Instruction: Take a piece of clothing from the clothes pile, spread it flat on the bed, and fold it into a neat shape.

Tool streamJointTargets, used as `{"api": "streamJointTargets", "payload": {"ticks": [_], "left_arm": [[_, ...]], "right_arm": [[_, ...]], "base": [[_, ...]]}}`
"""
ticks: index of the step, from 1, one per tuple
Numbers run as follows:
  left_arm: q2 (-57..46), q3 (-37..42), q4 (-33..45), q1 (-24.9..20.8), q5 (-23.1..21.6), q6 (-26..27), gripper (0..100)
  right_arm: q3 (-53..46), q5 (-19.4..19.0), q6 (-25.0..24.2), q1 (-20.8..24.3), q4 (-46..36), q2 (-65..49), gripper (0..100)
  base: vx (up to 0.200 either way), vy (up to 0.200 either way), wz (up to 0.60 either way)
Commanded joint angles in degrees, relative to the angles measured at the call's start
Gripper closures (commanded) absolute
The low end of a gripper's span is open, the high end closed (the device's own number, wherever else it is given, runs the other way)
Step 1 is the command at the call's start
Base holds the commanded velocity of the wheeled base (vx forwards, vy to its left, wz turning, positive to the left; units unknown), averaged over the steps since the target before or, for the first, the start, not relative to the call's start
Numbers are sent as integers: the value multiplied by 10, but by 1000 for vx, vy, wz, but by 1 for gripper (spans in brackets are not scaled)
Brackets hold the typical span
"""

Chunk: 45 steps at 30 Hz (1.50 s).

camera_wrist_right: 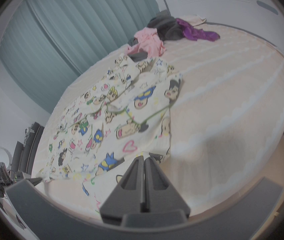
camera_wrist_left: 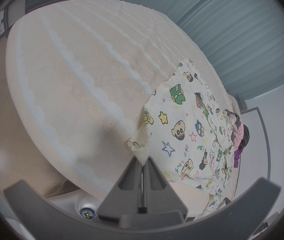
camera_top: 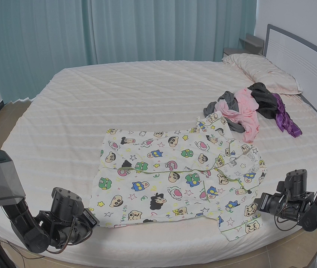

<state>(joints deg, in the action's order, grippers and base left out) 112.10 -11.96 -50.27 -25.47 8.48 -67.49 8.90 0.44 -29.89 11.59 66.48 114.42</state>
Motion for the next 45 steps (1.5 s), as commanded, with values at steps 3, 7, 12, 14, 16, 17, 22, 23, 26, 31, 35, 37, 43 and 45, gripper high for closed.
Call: {"api": "streamJointTargets", "payload": {"ticks": [3, 7, 12, 14, 16, 17, 22, 23, 26, 31, 35, 37, 43, 45], "left_arm": [[10, -1, -1, -1, 0, 0, 100], [13, -2, -1, -1, -1, 0, 100], [13, -2, -1, -1, -1, 0, 100], [13, -2, -1, -1, -1, 0, 100], [12, -2, -1, -1, -1, 0, 100], [12, -2, -1, -1, -1, 0, 100], [12, -2, -1, -2, -1, 0, 100], [11, -1, -1, -5, -1, 0, 100], [10, -1, -1, -9, 0, 0, 100], [10, -1, -1, -9, 0, 0, 100], [10, -1, -1, -9, 0, 0, 100], [10, -1, -1, -9, 0, 0, 100], [10, -2, -1, -9, 0, 0, 100], [10, -2, -1, -9, 0, 0, 100]], "right_arm": [[22, -2, 2, -14, 5, 3, 100], [7, -5, 9, -18, 7, -8, 0], [-18, -20, 69, -65, 2, -46, 0], [-41, -52, 99, -80, 5, -61, 0], [-54, -74, 115, -82, 4, -64, 0], [-65, -91, 131, -81, 4, -59, 0], [-85, -122, 178, -81, 8, -19, 0], [-89, -126, 199, -81, 8, -5, 0], [-86, -129, 217, -80, 8, 15, 0], [-84, -139, 217, -76, 37, 45, 0], [-89, -144, 217, -75, 74, 65, 0], [-89, -143, 218, -74, 77, 75, 100], [-89, -143, 212, -72, 76, 70, 100], [-89, -142, 211, -72, 74, 63, 100]], "base": [[0, 0, 0], [0, 0, 0], [0, 0, 0], [0, 0, 0], [0, 0, 0], [0, 0, 0], [0, 0, 0], [0, 0, 0], [0, 0, 0], [0, 0, 0], [0, 0, 0], [0, 0, 0], [0, 0, 0], [0, 0, 0]]}}
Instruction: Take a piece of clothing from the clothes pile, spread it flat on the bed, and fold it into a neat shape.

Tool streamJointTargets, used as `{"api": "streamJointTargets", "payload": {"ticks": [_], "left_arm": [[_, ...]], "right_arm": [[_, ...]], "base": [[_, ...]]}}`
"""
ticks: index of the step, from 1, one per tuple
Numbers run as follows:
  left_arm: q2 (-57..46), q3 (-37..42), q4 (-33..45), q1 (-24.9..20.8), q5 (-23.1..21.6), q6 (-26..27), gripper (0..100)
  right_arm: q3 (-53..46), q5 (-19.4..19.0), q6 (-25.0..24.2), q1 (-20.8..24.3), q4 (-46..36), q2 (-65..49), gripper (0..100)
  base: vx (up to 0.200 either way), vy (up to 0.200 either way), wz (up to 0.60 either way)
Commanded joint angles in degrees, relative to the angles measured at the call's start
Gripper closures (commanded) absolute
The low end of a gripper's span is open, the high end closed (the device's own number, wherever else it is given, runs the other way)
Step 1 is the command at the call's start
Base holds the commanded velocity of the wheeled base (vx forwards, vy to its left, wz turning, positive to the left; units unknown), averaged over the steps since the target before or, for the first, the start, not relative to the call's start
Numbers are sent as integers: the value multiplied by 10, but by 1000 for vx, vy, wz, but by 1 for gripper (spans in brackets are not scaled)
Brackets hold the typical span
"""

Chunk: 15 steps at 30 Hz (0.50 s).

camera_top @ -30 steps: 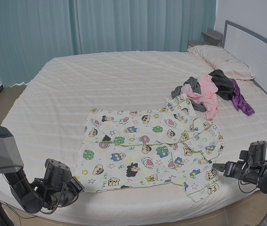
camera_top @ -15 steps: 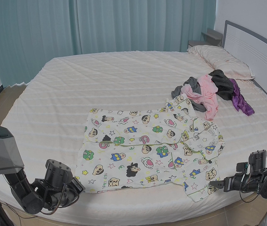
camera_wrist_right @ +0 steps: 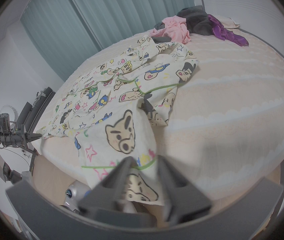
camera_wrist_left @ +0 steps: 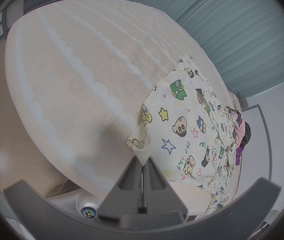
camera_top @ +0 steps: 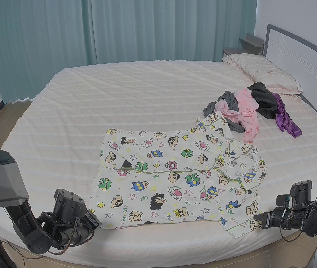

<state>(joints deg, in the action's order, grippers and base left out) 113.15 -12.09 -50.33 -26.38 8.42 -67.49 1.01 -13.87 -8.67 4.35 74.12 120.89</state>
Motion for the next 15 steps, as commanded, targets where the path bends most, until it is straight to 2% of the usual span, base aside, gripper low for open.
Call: {"api": "streamJointTargets", "payload": {"ticks": [1, 5, 11, 15], "left_arm": [[0, 1, 0, 0, 0, 0, 100], [-3, 1, 0, 0, 1, 0, 100], [-17, 15, 1, -1, 6, 17, 100], [-27, 30, 1, -16, 10, 33, 100]], "right_arm": [[-10, 1, -2, 0, -3, -5, 100], [-10, 2, -5, 0, -19, -32, 100], [-10, 3, 2, 0, -153, -149, 100], [-10, 4, 8, 0, -191, -180, 100]], "base": [[0, 0, 0], [0, 0, 0], [0, 0, 0], [0, 0, 0]]}}
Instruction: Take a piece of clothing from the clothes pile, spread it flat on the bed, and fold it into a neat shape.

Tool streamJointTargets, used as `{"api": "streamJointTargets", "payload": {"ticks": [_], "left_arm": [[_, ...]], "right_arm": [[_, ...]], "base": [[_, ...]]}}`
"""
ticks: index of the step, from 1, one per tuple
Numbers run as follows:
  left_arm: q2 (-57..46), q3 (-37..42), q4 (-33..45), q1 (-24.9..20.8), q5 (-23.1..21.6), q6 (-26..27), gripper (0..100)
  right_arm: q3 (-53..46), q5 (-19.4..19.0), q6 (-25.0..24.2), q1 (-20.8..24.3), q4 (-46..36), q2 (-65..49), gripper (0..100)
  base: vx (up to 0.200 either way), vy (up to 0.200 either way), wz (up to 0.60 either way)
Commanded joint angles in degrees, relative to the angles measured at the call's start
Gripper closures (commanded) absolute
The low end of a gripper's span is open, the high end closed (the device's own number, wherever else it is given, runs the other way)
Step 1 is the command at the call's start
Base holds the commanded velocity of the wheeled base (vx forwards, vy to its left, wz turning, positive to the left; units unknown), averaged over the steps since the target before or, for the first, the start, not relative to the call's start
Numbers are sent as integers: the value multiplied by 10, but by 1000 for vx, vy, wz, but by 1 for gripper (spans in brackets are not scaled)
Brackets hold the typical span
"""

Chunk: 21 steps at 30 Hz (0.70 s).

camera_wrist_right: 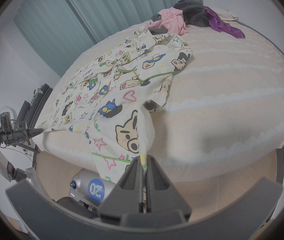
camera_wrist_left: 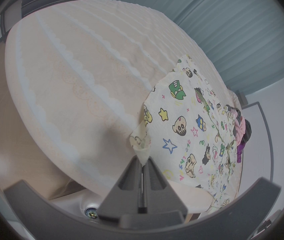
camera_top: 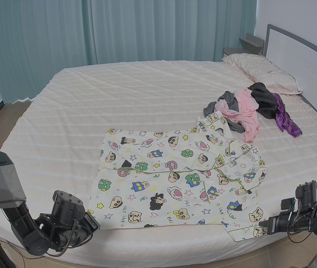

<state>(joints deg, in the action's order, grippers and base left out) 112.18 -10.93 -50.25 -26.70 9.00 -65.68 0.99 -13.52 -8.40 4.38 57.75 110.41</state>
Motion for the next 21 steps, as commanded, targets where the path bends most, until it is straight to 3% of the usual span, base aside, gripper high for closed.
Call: {"api": "streamJointTargets", "payload": {"ticks": [1, 5, 12, 21], "left_arm": [[-23, 29, 1, -25, 8, 21, 100], [-30, 48, 6, -52, 13, 38, 100], [-27, 73, 7, -56, 13, 71, 100], [-20, 86, 7, -85, 13, 78, 100]], "right_arm": [[-10, 2, 10, 0, -41, -80, 100], [-10, 6, 36, -1, -81, -85, 100], [-10, 17, 66, 0, -141, -94, 100], [-10, 19, 90, -1, -172, -94, 100]], "base": [[0, 0, 0], [0, 0, 0], [0, 0, 0], [0, 0, 0]]}}
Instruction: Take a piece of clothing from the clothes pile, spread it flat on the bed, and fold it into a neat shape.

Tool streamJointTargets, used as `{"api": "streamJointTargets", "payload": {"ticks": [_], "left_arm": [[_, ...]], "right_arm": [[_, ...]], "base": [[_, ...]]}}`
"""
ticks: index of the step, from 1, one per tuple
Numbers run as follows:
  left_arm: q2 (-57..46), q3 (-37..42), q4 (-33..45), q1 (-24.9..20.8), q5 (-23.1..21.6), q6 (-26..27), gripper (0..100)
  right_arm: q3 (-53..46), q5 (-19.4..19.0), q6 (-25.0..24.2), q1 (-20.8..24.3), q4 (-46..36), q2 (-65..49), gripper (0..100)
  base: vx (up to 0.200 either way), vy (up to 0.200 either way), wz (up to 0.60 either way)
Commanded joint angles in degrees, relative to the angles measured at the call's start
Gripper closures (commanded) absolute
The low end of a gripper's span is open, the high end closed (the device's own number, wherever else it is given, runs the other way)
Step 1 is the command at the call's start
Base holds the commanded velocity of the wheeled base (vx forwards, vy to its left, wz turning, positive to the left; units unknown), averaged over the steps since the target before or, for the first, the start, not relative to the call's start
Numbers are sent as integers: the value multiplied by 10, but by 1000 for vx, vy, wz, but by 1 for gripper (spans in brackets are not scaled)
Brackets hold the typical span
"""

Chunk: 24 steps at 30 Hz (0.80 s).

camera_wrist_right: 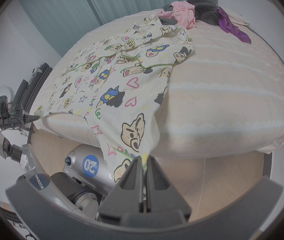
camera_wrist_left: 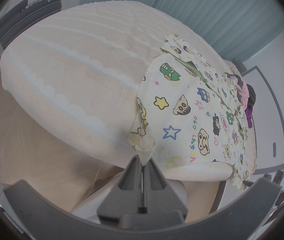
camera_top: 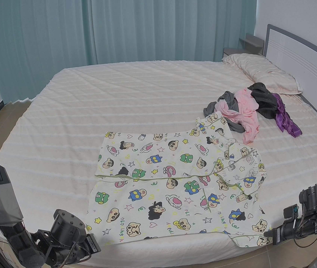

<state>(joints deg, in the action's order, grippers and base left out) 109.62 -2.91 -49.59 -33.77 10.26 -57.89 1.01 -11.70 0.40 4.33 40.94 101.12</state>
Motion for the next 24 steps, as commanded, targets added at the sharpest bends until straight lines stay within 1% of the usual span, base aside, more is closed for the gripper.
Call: {"api": "streamJointTargets", "payload": {"ticks": [1, 9, 10, 13, 15, 17, 20, 24], "left_arm": [[8, 7, 0, -17, 0, 0, 100], [11, 12, 0, -22, 1, 0, 100], [11, 12, 0, -22, 1, 0, 0], [7, 13, 0, -22, 7, 1, 0], [4, 14, 0, -21, 22, 3, 0], [-1, 19, 1, -17, 41, 22, 0], [-12, 20, 0, -12, 53, 32, 0], [-58, 12, 0, 24, 59, 38, 0]], "right_arm": [[-10, 1, 2, 0, -7, -1, 100], [-10, 4, 7, 1, -18, 0, 100], [-10, 4, 7, 1, -20, 0, 0], [-10, 5, 7, 0, -18, -6, 0], [-10, 8, 7, -4, -17, -20, 0], [-10, 12, 7, -5, -20, -49, 0], [-10, 12, 7, -6, -20, -73, 0], [-2, 12, 1, -17, -17, -95, 0]], "base": [[0, 0, 0], [0, 0, 0], [0, 0, 0], [0, 0, 0], [0, 0, 0], [0, 0, 0], [0, 0, 0], [0, 0, 0]]}}
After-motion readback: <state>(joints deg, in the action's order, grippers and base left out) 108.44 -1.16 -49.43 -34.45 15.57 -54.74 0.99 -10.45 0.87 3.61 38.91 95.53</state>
